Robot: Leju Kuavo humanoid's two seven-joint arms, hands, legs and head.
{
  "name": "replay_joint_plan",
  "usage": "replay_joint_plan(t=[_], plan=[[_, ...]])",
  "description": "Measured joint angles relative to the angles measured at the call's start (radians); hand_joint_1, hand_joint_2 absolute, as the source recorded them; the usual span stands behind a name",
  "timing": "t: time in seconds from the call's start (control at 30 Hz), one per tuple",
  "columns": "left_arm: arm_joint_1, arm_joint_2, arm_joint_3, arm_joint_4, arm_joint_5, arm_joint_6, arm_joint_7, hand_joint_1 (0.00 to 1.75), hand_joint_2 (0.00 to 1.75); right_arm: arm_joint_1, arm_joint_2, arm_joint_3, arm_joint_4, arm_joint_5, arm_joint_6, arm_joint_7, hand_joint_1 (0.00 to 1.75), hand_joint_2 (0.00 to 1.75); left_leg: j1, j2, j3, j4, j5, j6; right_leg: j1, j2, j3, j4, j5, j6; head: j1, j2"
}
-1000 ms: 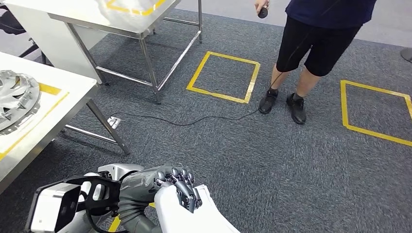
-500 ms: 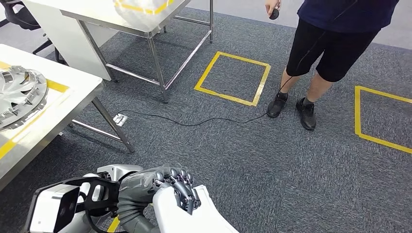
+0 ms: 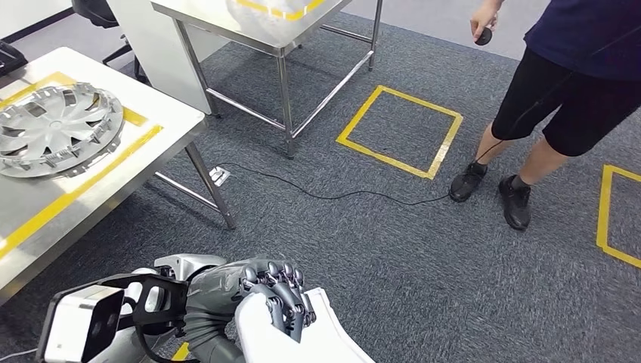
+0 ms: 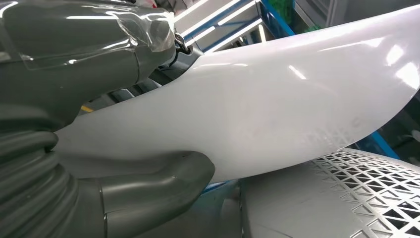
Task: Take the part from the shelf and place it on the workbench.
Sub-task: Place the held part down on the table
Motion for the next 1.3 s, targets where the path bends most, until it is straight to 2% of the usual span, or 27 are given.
replay_joint_plan(t=[0.07, 0.13, 0.2, 0.27, 0.33, 0.37, 0.4, 0.43, 0.5, 0.57, 0.63, 0.67, 0.7, 0.77, 0.8, 0.83, 0.87, 0.9, 0.97, 1.0, 1.03, 1.07, 1.13, 1.17, 1.23, 1.27, 1.3], plan=[[0.001, 0.0, 0.001, 0.0, -0.002, 0.0, 0.0, 1.75, 1.75, -0.002, 0.003, -0.001, -0.004, 0.001, 0.004, 0.001, 0.0, 0.0, 0.0, -0.016, -0.008, 0.014, -0.01, -0.01, 0.004, 0.01, 0.018, -0.029, 0.008, -0.016, 0.001, 0.0], [0.002, 0.001, 0.002, 0.0, -0.002, 0.0, -0.001, 1.75, 1.75, -0.005, 0.005, -0.001, -0.007, 0.002, 0.005, 0.003, 0.0, 0.0, 0.004, -0.019, -0.013, 0.018, -0.013, -0.015, 0.007, -0.008, 0.021, -0.031, 0.007, -0.032, 0.002, 0.0], [0.001, 0.002, 0.003, 0.0, -0.002, 0.0, -0.001, 1.75, 1.75, -0.005, 0.007, -0.002, -0.01, 0.003, 0.005, 0.003, 0.0, 0.0, 0.005, 0.025, -0.031, 0.054, -0.035, -0.024, 0.006, -0.026, 0.026, -0.033, 0.005, -0.044, -0.002, 0.0], [0.0, 0.003, 0.003, 0.0, -0.002, -0.002, -0.003, 1.75, 1.75, 0.0, 0.008, -0.003, -0.013, 0.005, 0.007, 0.002, 0.0, 0.0, 0.006, 0.082, -0.086, 0.166, -0.085, -0.032, 0.009, -0.047, 0.032, -0.034, -0.001, -0.054, -0.006, 0.0], [0.002, 0.005, 0.003, 0.0, -0.002, -0.004, -0.004, 1.75, 1.75, 0.005, 0.008, -0.003, -0.014, 0.008, 0.01, 0.001, 0.0, 0.0, 0.01, 0.1, -0.153, 0.283, -0.123, -0.035, 0.012, -0.073, 0.036, -0.033, -0.006, -0.059, -0.007, 0.0], [0.002, 0.006, 0.004, 0.0, -0.002, -0.004, -0.004, 1.75, 1.75, 0.006, 0.008, -0.003, -0.014, 0.01, 0.013, 0.001, 0.0, 0.0, 0.011, 0.103, -0.167, 0.299, -0.118, -0.035, 0.014, -0.085, 0.038, -0.033, -0.009, -0.06, -0.007, 0.0], [0.003, 0.008, 0.005, 0.0, -0.002, -0.004, -0.004, 1.75, 1.75, 0.006, 0.008, -0.003, -0.015, 0.011, 0.017, 0.001, 0.0, 0.0, 0.012, 0.108, -0.159, 0.275, -0.094, -0.033, 0.015, -0.098, 0.041, -0.033, -0.012, -0.06, -0.007, 0.0], [0.002, 0.008, 0.006, 0.0, -0.001, -0.005, -0.004, 1.75, 1.75, 0.005, 0.009, -0.004, -0.017, 0.013, 0.021, 0.0, 0.0, 0.0, 0.011, 0.118, -0.135, 0.22, -0.06, -0.029, 0.016, -0.109, 0.046, -0.034, -0.015, -0.059, -0.007, 0.0], [0.001, 0.008, 0.008, -0.001, -0.001, -0.004, -0.004, 1.75, 1.75, 0.005, 0.012, -0.004, -0.02, 0.017, 0.025, 0.0, 0.0, 0.0, 0.001, 0.167, -0.069, 0.087, -0.007, -0.015, 0.021, -0.13, 0.056, -0.034, -0.022, -0.055, -0.006, 0.0], [0.0, 0.007, 0.009, -0.002, -0.002, -0.003, -0.004, 1.75, 1.75, 0.005, 0.015, -0.004, -0.022, 0.02, 0.026, -0.001, 0.0, 0.0, -0.011, 0.193, -0.041, 0.028, 0.001, -0.005, 0.024, -0.152, 0.063, -0.037, -0.029, -0.046, -0.006, 0.0], [0.001, 0.006, 0.01, -0.004, -0.004, -0.001, -0.004, 1.75, 1.75, 0.002, 0.017, -0.004, -0.023, 0.021, 0.026, -0.001, 0.0, 0.0, -0.012, 0.167, -0.036, 0.018, 0.002, 0.002, 0.024, -0.174, 0.071, -0.043, -0.033, -0.036, -0.006, 0.0], [0.001, 0.006, 0.01, -0.005, -0.004, 0.0, -0.004, 1.75, 1.75, 0.0, 0.018, -0.004, -0.024, 0.022, 0.026, -0.001, 0.0, 0.0, -0.01, 0.153, -0.027, 0.008, 0.008, 0.006, 0.022, -0.162, 0.075, -0.041, -0.036, -0.033, -0.005, 0.0], [0.0, 0.005, 0.01, -0.006, -0.004, 0.001, -0.004, 1.75, 1.75, -0.002, 0.019, -0.004, -0.025, 0.022, 0.026, -0.001, 0.0, 0.0, -0.007, 0.14, -0.017, -0.003, 0.014, 0.012, 0.021, -0.137, 0.07, -0.024, -0.046, -0.032, -0.005, 0.0], [-0.001, 0.001, 0.009, -0.007, -0.006, 0.002, -0.004, 1.75, 1.75, 0.0, 0.019, -0.005, -0.027, 0.023, 0.026, 0.0, 0.0, 0.0, -0.003, 0.112, -0.006, -0.015, 0.02, 0.019, 0.019, -0.07, 0.023, 0.075, -0.088, -0.038, 0.0, 0.0], [0.0, 0.0, 0.008, -0.006, -0.007, 0.003, -0.004, 1.75, 1.75, 0.003, 0.018, -0.006, -0.027, 0.025, 0.025, 0.0, 0.0, 0.0, -0.003, 0.097, -0.006, -0.015, 0.02, 0.021, 0.019, -0.052, -0.015, 0.143, -0.113, -0.041, 0.001, 0.0], [0.002, -0.001, 0.007, -0.006, -0.007, 0.003, -0.004, 1.75, 1.75, 0.006, 0.018, -0.006, -0.028, 0.028, 0.025, 0.001, 0.0, 0.0, -0.003, 0.079, -0.006, -0.015, 0.019, 0.022, 0.019, -0.045, -0.05, 0.199, -0.128, -0.04, 0.003, 0.0], [0.003, -0.001, 0.007, -0.005, -0.008, 0.003, -0.004, 1.75, 1.75, 0.007, 0.017, -0.007, -0.028, 0.032, 0.025, 0.002, 0.0, 0.0, -0.004, 0.062, -0.005, -0.014, 0.019, 0.022, 0.019, -0.044, -0.071, 0.223, -0.127, -0.036, 0.003, 0.0], [0.004, -0.001, 0.007, -0.005, -0.008, 0.003, -0.004, 1.75, 1.75, 0.008, 0.017, -0.006, -0.028, 0.037, 0.025, 0.003, 0.0, 0.0, -0.003, 0.045, -0.005, -0.013, 0.018, 0.02, 0.018, -0.042, -0.074, 0.21, -0.11, -0.028, 0.003, 0.0], [0.005, -0.001, 0.007, -0.005, -0.009, 0.003, -0.004, 1.75, 1.75, 0.007, 0.014, -0.006, -0.029, 0.047, 0.025, 0.002, 0.0, 0.0, -0.001, 0.013, -0.003, -0.006, 0.011, 0.013, 0.012, -0.024, -0.03, 0.084, -0.043, -0.008, 0.003, 0.0], [0.005, -0.001, 0.007, -0.005, -0.009, 0.002, -0.004, 1.75, 1.75, 0.008, 0.013, -0.006, -0.029, 0.051, 0.025, 0.001, 0.0, 0.0, -0.002, -0.001, -0.005, 0.0, 0.006, 0.007, 0.011, -0.009, -0.004, 0.021, -0.014, -0.005, 0.004, 0.0], [0.005, -0.001, 0.007, -0.005, -0.01, 0.002, -0.004, 1.75, 1.75, 0.007, 0.011, -0.006, -0.029, 0.055, 0.025, 0.001, 0.0, 0.0, -0.002, -0.013, -0.008, 0.006, 0.002, 0.002, 0.011, 0.002, 0.015, -0.023, 0.005, -0.009, 0.005, 0.0], [0.006, 0.0, 0.007, -0.006, -0.012, 0.001, -0.004, 1.75, 1.75, 0.007, 0.011, -0.006, -0.029, 0.059, 0.025, 0.001, 0.0, 0.0, -0.003, -0.022, -0.011, 0.011, -0.001, -0.002, 0.012, 0.009, 0.024, -0.04, 0.011, -0.016, 0.006, 0.0], [0.008, 0.001, 0.008, -0.006, -0.017, 0.002, -0.004, 1.75, 1.75, 0.003, 0.01, -0.005, -0.029, 0.063, 0.026, 0.001, 0.0, 0.0, -0.002, -0.035, -0.015, 0.014, -0.004, -0.006, 0.014, -0.005, 0.028, -0.038, 0.01, -0.034, 0.006, 0.0], [0.009, 0.002, 0.008, -0.006, -0.018, 0.002, -0.004, 1.75, 1.75, 0.001, 0.01, -0.004, -0.03, 0.065, 0.027, 0.002, 0.0, 0.0, -0.002, -0.023, -0.018, 0.02, -0.009, -0.009, 0.014, -0.013, 0.03, -0.039, 0.009, -0.04, 0.005, 0.0], [0.009, 0.003, 0.009, -0.007, -0.019, 0.002, -0.004, 1.75, 1.75, 0.002, 0.011, -0.004, -0.03, 0.069, 0.027, 0.006, 0.0, 0.0, -0.002, 0.033, -0.043, 0.075, -0.039, -0.019, 0.013, -0.031, 0.039, -0.041, 0.004, -0.053, 0.001, 0.0], [0.009, 0.004, 0.009, -0.007, -0.02, 0.003, -0.005, 1.75, 1.75, 0.004, 0.011, -0.004, -0.03, 0.071, 0.027, 0.009, 0.0, 0.0, -0.002, 0.068, -0.071, 0.131, -0.065, -0.024, 0.016, -0.04, 0.042, -0.041, 0.001, -0.058, -0.002, 0.0], [0.01, 0.004, 0.009, -0.007, -0.02, 0.003, -0.006, 1.75, 1.75, 0.008, 0.012, -0.004, -0.03, 0.072, 0.027, 0.012, 0.0, 0.0, 0.0, 0.09, -0.108, 0.2, -0.092, -0.027, 0.019, -0.051, 0.044, -0.041, -0.002, -0.062, -0.004, 0.0]])
